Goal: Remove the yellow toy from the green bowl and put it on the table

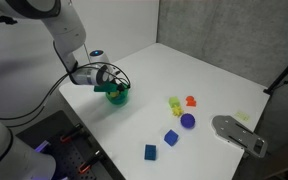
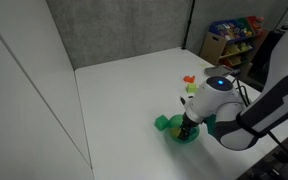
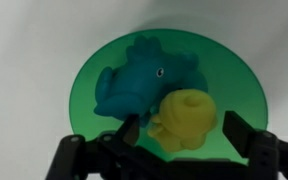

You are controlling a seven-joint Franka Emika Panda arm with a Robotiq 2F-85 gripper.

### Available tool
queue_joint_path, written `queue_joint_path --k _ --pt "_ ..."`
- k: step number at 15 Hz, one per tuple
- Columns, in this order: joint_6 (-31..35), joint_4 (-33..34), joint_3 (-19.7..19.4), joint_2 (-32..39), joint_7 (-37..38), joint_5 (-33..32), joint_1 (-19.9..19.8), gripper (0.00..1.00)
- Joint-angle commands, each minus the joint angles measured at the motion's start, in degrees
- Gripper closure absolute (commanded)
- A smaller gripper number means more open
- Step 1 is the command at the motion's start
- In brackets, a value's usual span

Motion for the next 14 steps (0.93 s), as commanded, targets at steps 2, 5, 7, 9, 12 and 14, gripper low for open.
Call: queue_joint_path --k 2,5,7,9,12,14 --pt "-1.28 1.52 -2.71 1.56 -0.75 -1.00 1.71 0.51" --pt "-2.37 1.69 -2.76 1.47 -0.76 -0.82 1.66 0.72" --pt "-2.98 1.83 -2.74 1.25 -0.64 -0.85 1.63 0.75" --pt "-4.07 2.13 -2.15 0.57 -0.64 -0.79 0.98 0.75" --pt "-6.05 2.38 -0.24 -2.14 -1.34 -0.52 -1.34 0.75" --pt "-7.20 2.58 2.00 -3.97 -2.01 -0.02 -3.93 0.75"
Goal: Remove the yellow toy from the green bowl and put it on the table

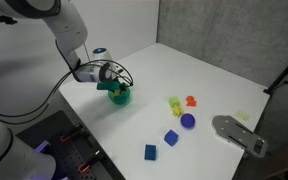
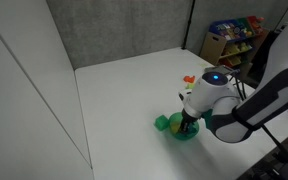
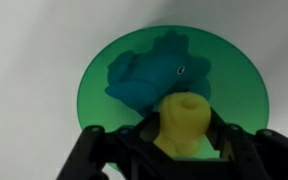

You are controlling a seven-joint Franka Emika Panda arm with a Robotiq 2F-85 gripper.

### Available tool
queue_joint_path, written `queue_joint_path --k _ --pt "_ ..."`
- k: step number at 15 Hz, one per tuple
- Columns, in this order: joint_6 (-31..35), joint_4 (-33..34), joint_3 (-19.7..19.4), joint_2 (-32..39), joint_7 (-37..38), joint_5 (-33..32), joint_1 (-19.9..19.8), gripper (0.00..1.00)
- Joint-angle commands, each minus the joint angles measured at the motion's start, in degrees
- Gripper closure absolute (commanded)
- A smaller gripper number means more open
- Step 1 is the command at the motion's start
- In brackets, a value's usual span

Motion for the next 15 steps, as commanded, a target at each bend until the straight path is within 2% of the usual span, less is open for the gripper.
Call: queue_joint_path --k 1,4,6,8,11,12,14,15 --pt "-3.65 0.03 4.31 -5.06 -2.10 0.22 -5.38 0.75" --pt "-5.31 0.18 7.99 -8.18 -3.13 1.33 -10.18 0.75" --pt "-6.47 0.49 8.42 -9.97 -3.10 1.47 -12.20 0.75" --pt "-7.84 0.51 7.12 -11.65 -2.64 0.86 -13.22 0.75" --pt "-11.03 0.25 2.45 -14.05 -0.83 -1.41 -13.13 0.75" --pt "-12.69 0.15 0.86 -14.88 -0.46 -2.22 -13.09 0.54" --pt "-16.51 0.06 -1.74 -16.69 0.44 -3.96 -13.20 0.27" --pt "-18.44 0.12 -2.39 -17.57 0.56 -4.57 -13.58 0.26"
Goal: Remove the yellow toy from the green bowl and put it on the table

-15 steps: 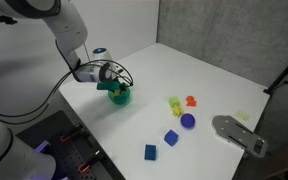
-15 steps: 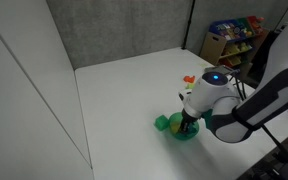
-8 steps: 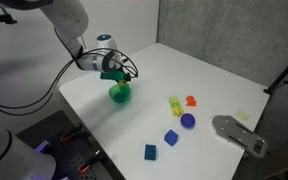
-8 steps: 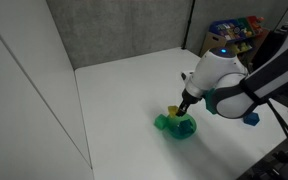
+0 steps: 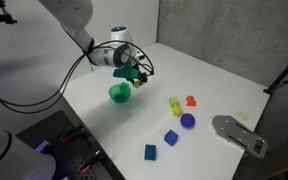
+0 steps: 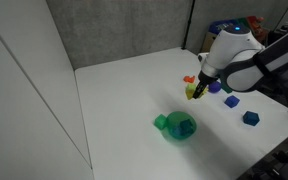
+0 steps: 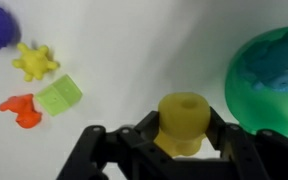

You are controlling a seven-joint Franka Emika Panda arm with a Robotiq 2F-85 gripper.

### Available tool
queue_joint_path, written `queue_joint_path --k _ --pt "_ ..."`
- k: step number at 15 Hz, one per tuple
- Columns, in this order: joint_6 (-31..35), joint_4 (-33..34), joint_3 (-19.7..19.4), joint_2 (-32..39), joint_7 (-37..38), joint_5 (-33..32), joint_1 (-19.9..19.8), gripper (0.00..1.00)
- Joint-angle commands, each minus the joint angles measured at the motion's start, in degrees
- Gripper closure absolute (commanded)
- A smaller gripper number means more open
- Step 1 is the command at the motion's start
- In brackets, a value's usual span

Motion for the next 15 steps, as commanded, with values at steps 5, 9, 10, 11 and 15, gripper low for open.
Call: queue_joint_path --k 5,9,10,11,15 --pt "-19.76 0.81 0.92 -8.50 -1.43 0.40 -4.47 0.00" --pt "-31.95 3.33 3.52 -11.44 -3.02 3.21 -6.07 0.00" --pt "-34.62 4.18 4.01 -12.00 -3.29 3.98 -6.39 0.00" --pt "-37.21 5.04 4.27 -12.52 -3.15 4.51 -6.55 0.00" --pt "-45.54 7.57 4.75 -14.85 -1.96 5.73 -6.89 0.00"
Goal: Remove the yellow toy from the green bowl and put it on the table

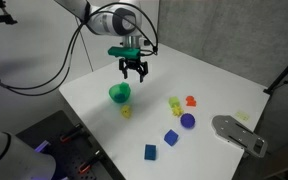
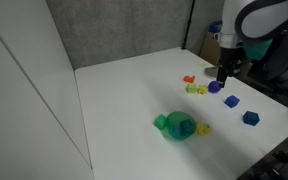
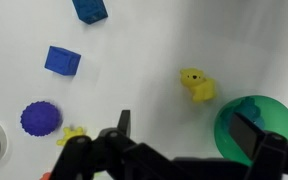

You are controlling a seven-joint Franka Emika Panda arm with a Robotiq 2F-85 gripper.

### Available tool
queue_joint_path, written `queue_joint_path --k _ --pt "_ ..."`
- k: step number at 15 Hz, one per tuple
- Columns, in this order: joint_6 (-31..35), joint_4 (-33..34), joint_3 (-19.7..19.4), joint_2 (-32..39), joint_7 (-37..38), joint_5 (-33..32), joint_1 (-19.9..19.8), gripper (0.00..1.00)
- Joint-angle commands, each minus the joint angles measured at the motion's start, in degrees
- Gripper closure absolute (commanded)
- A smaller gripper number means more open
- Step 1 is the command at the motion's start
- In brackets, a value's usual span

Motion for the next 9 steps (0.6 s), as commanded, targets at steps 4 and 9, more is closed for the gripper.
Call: queue_joint_path --k 4,9 --pt "-12.17 2.33 1.06 -5.52 0.71 2.50 -1.72 0.00" --pt "-10.06 -3.16 0.87 -14.60 1.56 5.94 -2.46 0.00"
